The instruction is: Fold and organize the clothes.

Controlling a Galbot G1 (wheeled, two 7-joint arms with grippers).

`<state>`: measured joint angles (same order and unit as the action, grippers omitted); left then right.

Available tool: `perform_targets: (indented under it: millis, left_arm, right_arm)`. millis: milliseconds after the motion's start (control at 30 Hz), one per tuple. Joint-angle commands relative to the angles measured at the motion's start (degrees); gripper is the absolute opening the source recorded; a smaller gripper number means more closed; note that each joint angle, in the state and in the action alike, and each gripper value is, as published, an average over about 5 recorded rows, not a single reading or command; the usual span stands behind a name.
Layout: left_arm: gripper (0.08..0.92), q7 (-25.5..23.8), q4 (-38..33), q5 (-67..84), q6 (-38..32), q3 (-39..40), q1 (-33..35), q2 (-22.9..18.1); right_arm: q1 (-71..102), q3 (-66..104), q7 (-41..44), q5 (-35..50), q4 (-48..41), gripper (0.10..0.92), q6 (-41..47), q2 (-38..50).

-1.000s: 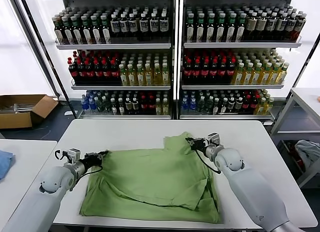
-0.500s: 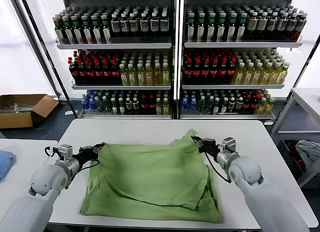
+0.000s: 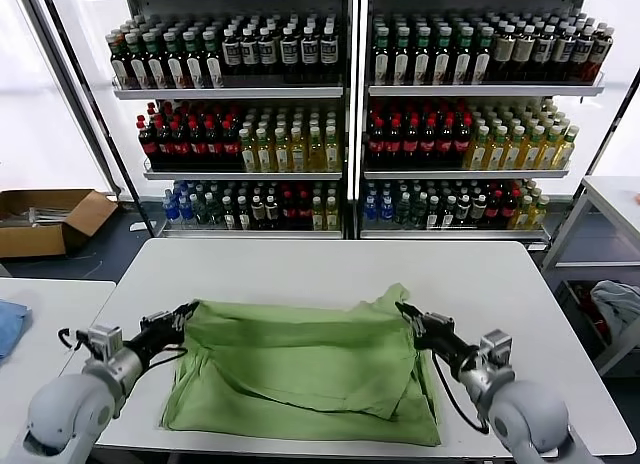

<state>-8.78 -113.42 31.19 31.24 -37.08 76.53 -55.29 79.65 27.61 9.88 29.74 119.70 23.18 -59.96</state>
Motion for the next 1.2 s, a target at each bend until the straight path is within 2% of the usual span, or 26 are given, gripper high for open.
perform_targets:
  millis: [33, 200, 333, 467, 567, 700, 867, 967, 1100, 1200]
  left_arm:
    - [0.094, -2.07, -7.90, -10.29, -3.54, -6.36, 17.92, -4.90]
    - [0.094, -2.28, -8.14, -11.97, -2.22, -5.37, 19.14, -6.13]
    - [0.133, -1.96, -8.53, -11.41, -1.25, -7.88, 19.48, -5.94]
    - [0.265, -1.20, -8.60, -8.98, -2.20, -11.29, 20.41, -5.22]
    - [0.352, 1.04, -9.00, -6.62, -4.76, -11.71, 21.34, -6.30]
    - [0.473, 5.88, -10.14, -5.97, -6.66, -8.75, 22.03, -10.27]
    - [0.612, 13.99, -11.07, -5.06, -4.83, -3.78, 21.15, -16.29]
    - [0.699, 15.39, -9.85, -5.15, -5.21, -1.61, 19.71, -18.18]
    - [0.797, 15.94, -6.15, -6.17, -5.95, -0.29, 16.39, -19.74]
    - [0.819, 16.55, -4.53, -6.96, -5.98, 0.60, 15.09, -20.74]
  right_arm:
    - [18.33, 5.46, -0.01, -7.36, 7.67, 0.106, -3.30, -2.55]
    - [18.19, 5.88, -1.53, -8.58, 5.29, 0.123, -4.77, -3.07]
    - [16.12, 9.95, -1.81, -4.71, 4.07, 0.223, -5.89, -2.77]
    - [14.71, 15.63, -1.16, -0.71, 2.71, 0.353, -7.64, -2.08]
    - [14.34, 19.08, -0.93, 0.18, 1.35, 0.439, -8.93, -2.24]
    - [15.16, 21.17, -0.76, 0.57, 0.59, 0.552, -10.02, -2.96]
    - [16.35, 20.71, -0.74, -1.36, 0.30, 0.699, -10.38, -3.97]
    - [16.30, 19.83, -0.75, -2.33, 0.16, 0.776, -10.24, -4.40]
    - [15.81, 18.35, -0.77, -3.04, -0.44, 0.819, -10.17, -4.56]
    - [15.58, 17.64, -0.71, -3.37, -0.91, 0.822, -10.20, -4.62]
